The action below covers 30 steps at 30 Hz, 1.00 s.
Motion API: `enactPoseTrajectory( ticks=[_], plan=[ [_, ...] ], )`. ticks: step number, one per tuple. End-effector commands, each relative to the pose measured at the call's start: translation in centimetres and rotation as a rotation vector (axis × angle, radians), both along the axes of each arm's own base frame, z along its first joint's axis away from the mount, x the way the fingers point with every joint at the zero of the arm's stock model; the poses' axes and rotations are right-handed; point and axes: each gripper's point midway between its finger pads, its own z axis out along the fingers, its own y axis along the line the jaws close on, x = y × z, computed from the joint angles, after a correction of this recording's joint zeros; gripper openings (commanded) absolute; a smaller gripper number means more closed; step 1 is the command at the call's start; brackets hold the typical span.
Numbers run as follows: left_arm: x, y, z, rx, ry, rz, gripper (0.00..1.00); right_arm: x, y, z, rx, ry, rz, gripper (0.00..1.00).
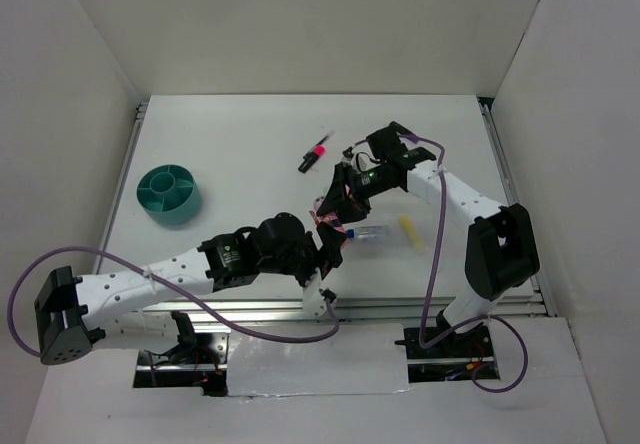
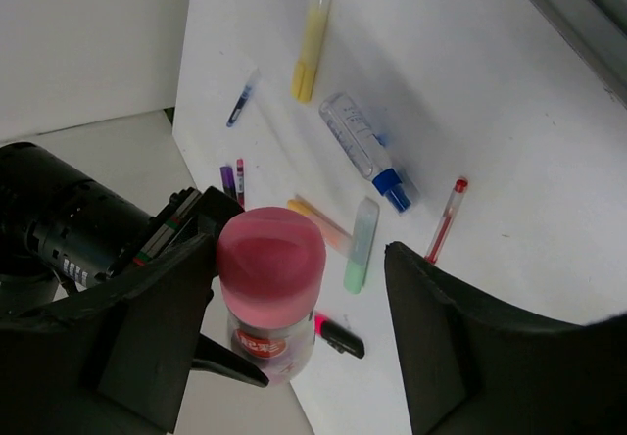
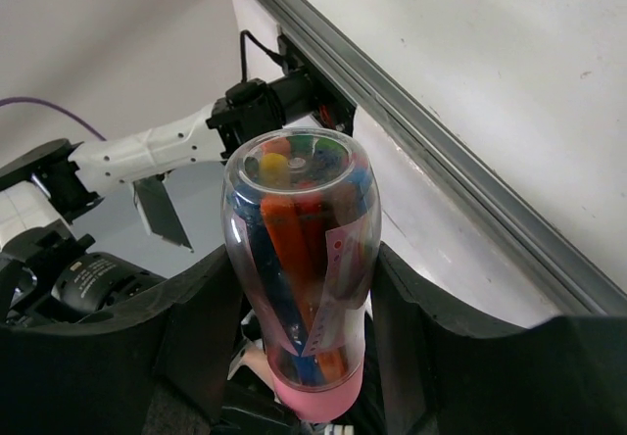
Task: Sort the stationery into containers
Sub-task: Pick up the stationery from the center of the board, then place the stationery in the storage box.
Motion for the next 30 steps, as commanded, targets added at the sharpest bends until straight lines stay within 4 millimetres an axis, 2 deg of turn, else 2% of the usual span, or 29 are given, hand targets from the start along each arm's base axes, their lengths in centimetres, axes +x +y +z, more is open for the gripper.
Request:
enactPoseTrajectory(
  ticks=[1,4,13,19,23,25,26,27,28,29,30],
  plan=[
    [0.9,-0.6,0.5,-0.028,-0.009,0.049,0.81,-0.8,0.3,1.0,0.023,0.004,-0.003,0.00],
    [1.2,-0.6,0.4,-0.024,0.000,0.067,0.76,-0.9,0.3,0.9,0.018,0.005,-0.006,0.00],
    [1.5,-0.8,0.3,-0.040,-0.006,0.079,0.73,-1.5,0.6,0.9,0.013,-0.016,0.014,0.00],
    [0.9,-0.9,0.0,-0.029,0.012,0.052,0.59,-1.5,0.8,1.0,0.025,-0.008,0.025,0.00],
    [0.3,-1.0,-0.5,-0.016,0.024,0.032,0.55,-1.7,1.0,1.3,0.052,0.001,0.040,0.00],
    [0.2,-1.2,-0.8,0.000,0.016,0.041,0.46,-1.9,1.1,1.6,0.081,-0.008,0.058,0.01],
    [0.3,-1.2,-0.8,0.005,0.023,0.053,0.42,-2.2,1.0,1.6,0.090,-0.008,0.062,0.20],
    [0.2,-1.2,-0.9,0.013,0.038,0.060,0.36,-2.4,1.0,1.9,0.105,-0.016,0.068,0.33],
    [0.2,-1.2,-0.6,0.016,0.048,0.068,0.25,-2.7,1.0,2.4,0.128,-0.036,0.081,0.47],
    [0.0,-1.1,-0.5,0.010,0.077,0.087,0.20,-2.9,0.9,2.2,0.128,-0.037,0.080,0.69],
    [0.0,-1.2,0.2,-0.010,0.090,0.096,0.13,-3.0,0.8,2.5,0.131,-0.055,0.083,0.79]
  ],
)
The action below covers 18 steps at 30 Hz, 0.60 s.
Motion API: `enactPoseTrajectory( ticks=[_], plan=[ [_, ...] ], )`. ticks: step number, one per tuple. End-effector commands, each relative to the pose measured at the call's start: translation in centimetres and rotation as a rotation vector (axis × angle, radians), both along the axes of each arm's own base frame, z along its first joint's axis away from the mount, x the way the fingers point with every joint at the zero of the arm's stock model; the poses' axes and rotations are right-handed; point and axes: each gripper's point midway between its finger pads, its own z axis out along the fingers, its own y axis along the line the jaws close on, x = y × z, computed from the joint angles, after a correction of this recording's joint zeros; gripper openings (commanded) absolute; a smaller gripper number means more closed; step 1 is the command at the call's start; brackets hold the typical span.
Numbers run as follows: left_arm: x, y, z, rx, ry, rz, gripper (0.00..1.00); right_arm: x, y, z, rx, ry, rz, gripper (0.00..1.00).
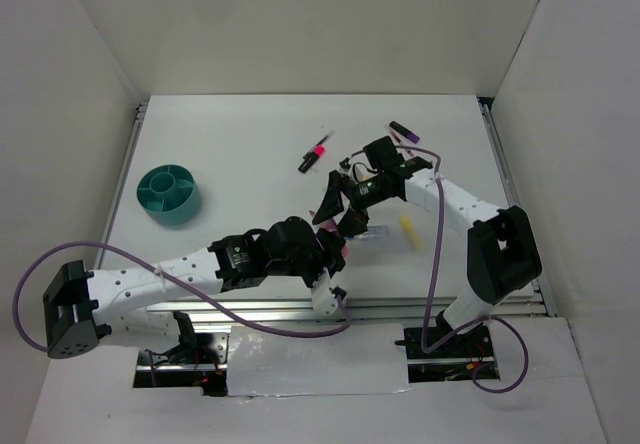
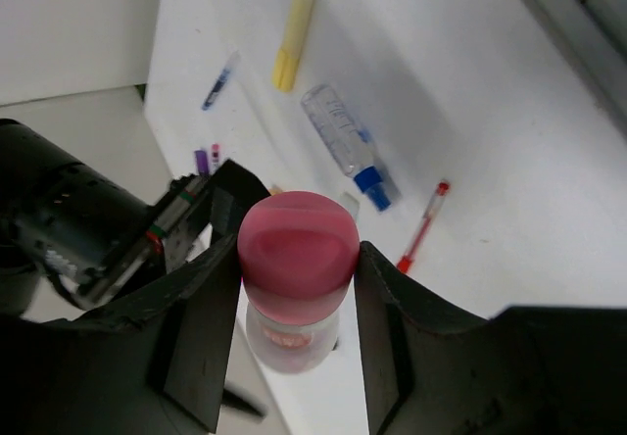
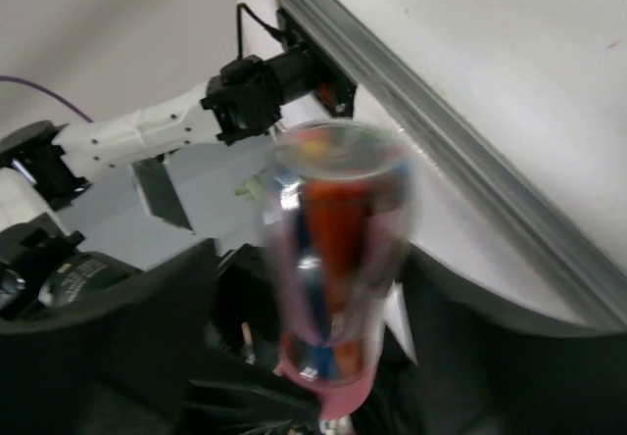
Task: Sort the stationery into containers
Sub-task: Place the stationery in the storage box.
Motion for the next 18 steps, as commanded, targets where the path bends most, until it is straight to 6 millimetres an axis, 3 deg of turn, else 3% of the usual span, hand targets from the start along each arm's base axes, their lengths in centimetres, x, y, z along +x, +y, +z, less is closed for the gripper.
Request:
enactPoseTrajectory(
  ticks=[1,2,4,7,10,14,15,17,18],
  plan=[
    [-0.9,-0.5,1.8,-0.060,0.091,0.035,0.10,-1.2,0.2,4.3,0.132,-0.148,0.064,0.88],
    [-1.1,-0.4,2.3,-0.076,0.105,0.042,0.08,-0.8,-0.1,4.4,0.113,-0.180,0.049,1.00],
    [-2.0,-0.1,3.6,-0.123,0.143,0.062,0.03,-0.3,-0.9,5.1,0.098,-0.251,0.046,1.00],
    [-4.0,0.3,5.0,-0.182,0.192,0.070,0.00,2.1,-3.2,6.1,0.063,-0.302,-0.026,1.00],
    [-4.3,0.6,7.6,-0.299,0.327,0.186,0.00,5.6,-7.0,7.3,0.012,-0.391,-0.127,1.00],
    [-0.6,1.8,12.3,-0.523,0.547,0.445,0.00,8.6,-12.5,7.9,-0.082,-0.465,-0.247,1.00],
    [2.0,3.4,13.8,-0.629,0.636,0.575,0.00,9.2,-14.1,7.9,-0.107,-0.466,-0.288,1.00],
    [4.1,5.0,15.8,-0.718,0.717,0.651,0.00,9.6,-15.7,8.0,-0.129,-0.483,-0.321,1.00],
    [6.9,7.3,15.7,-0.784,0.775,0.781,0.00,9.8,-16.7,8.1,-0.155,-0.493,-0.349,1.00]
  ],
)
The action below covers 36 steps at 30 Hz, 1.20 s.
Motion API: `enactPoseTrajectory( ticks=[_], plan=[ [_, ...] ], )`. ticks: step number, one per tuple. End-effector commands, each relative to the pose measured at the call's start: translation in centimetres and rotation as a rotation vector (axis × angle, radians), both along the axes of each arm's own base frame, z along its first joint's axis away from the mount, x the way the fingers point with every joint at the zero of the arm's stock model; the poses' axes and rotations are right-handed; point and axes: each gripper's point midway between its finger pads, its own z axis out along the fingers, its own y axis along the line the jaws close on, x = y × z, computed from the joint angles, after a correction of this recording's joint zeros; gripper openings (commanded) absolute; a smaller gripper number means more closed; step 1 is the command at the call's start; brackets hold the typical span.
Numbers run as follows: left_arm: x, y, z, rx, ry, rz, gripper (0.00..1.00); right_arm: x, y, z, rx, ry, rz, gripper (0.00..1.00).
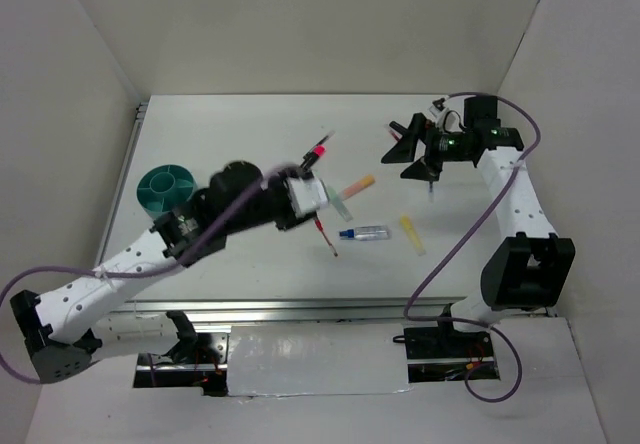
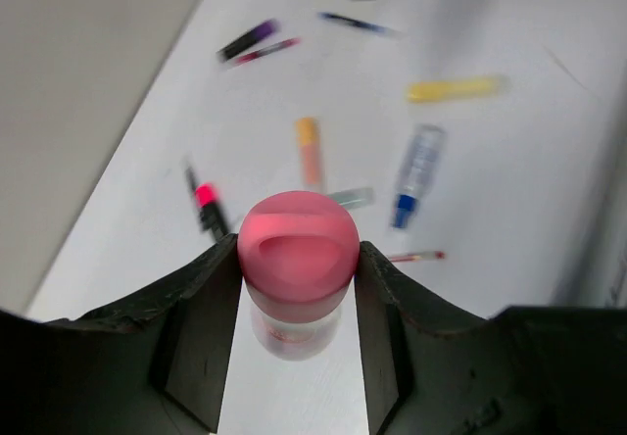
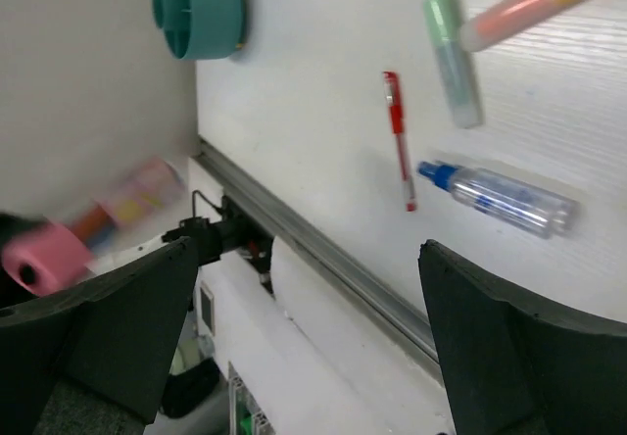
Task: Sort the stationery into containers
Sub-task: Place the stationery in the storage box.
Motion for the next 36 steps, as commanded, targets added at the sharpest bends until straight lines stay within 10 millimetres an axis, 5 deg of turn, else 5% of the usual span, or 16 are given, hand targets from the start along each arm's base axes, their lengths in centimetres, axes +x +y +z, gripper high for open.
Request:
enactPoseTrajectory(
  ticks=[1,4,5,7,8,10,11,19,23,36],
  plan=[
    [5.3,4.3,5.0,-0.324,0.234,0.312,0.00,-1.0,-2.0,0.8,-0.083,-0.047,-0.018,1.00],
    [9.5,10.3,6.8,-0.486,0.271,0.481,0.00,-0.9,-3.0,1.2,-0.134,-0.093,-0.048,1.00],
    [11.2,14.2,6.7,-0.529,0.244,0.589,0.00,-0.9,-3.2,1.2,-0.143,-0.102,-0.052,1.00],
    [12.2,17.3,8.0,-0.620,0.190,0.637,0.00,-1.0,-3.4,1.3,-0.160,-0.123,-0.061,1.00],
    [13.0,20.8,7.5,-0.647,0.158,0.732,0.00,-1.0,-3.5,1.4,-0.166,-0.140,-0.063,1.00],
    [13.5,23.6,7.5,-0.683,0.117,0.782,0.00,-1.1,-3.5,0.9,-0.173,-0.138,-0.065,1.00],
    [13.9,27.2,6.5,-0.696,0.102,0.878,0.00,-1.1,-3.6,0.7,-0.177,-0.145,-0.068,1.00],
    [15.2,37.3,3.7,-0.713,0.083,1.003,0.00,-1.1,-3.4,-0.9,-0.189,-0.134,-0.069,0.99],
    [15.8,39.8,2.1,-0.699,0.101,1.039,0.00,-1.3,-3.3,-1.5,-0.189,-0.118,-0.058,0.99],
    [17.5,41.2,-3.0,-0.648,0.166,1.050,0.03,-1.1,-2.8,-2.3,-0.202,-0.112,-0.051,0.99]
  ],
)
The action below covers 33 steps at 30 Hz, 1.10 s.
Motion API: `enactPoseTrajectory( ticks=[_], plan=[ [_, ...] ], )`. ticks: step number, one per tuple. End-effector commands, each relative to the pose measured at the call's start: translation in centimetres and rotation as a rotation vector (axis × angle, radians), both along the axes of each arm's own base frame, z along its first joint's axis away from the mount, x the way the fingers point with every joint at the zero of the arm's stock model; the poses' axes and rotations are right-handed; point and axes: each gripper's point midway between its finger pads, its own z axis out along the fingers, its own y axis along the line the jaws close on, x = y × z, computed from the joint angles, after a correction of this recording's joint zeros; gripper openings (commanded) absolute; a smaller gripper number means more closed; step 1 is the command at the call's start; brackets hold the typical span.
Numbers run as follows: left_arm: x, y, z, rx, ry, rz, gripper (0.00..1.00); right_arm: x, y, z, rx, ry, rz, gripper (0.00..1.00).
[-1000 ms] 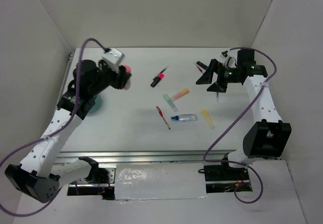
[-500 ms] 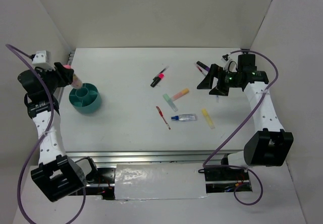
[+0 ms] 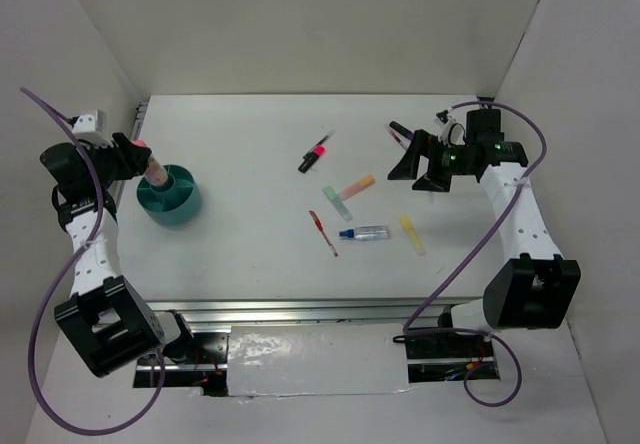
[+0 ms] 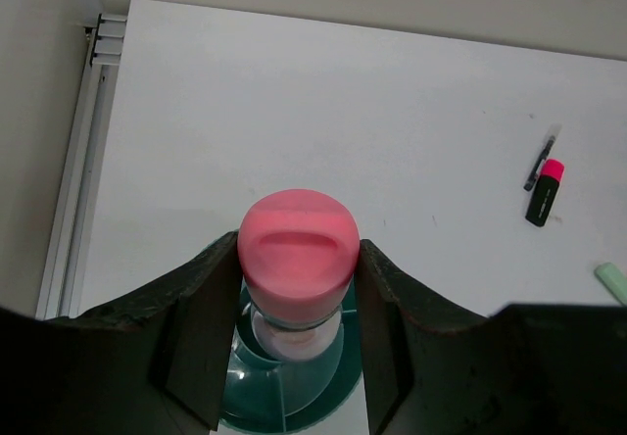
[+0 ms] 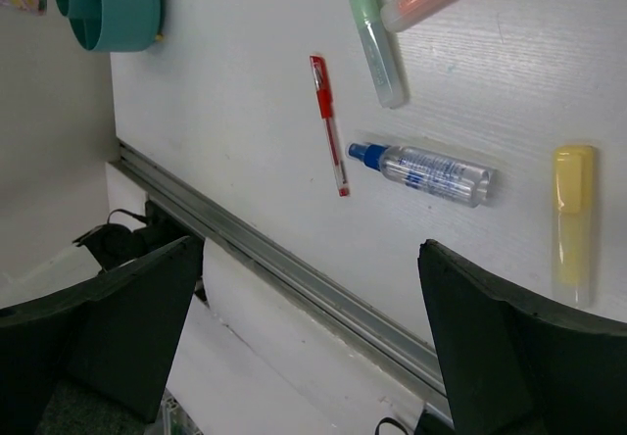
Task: Sort the stationery into containers
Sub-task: Place the stationery in the storage box.
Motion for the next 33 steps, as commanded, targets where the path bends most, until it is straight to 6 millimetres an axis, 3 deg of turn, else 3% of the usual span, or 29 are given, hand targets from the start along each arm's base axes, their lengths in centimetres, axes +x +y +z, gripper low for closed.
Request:
enactPoseTrajectory(
  ticks=[1,9,19,27,33],
  plan=[
    [1.3,0.4,1.5,0.081,-0.085,-0.033,0.03,0.7,0.3,0.1,-0.009,-0.042,0.016,0.99],
    [2.2,0.9,0.1,0.110,-0.072,-0.029,0.07,0.8,0.7,-0.3,-0.008,-0.038,0.027,0.99],
    [1.5,0.5,-1.8,0.111,-0.056,-0.022,0.34,1.1,0.5,-0.4,-0.031,-0.045,0.020,0.99],
    [0.1,-0.2,-4.2,0.079,-0.035,-0.005,0.38,1.4,0.5,-0.6,-0.031,-0.036,0.019,0.99],
    [-0.1,0.0,-4.9,0.084,-0.031,0.016,0.55,1.5,0.4,-0.9,-0.044,-0.036,0.020,1.00]
  ],
)
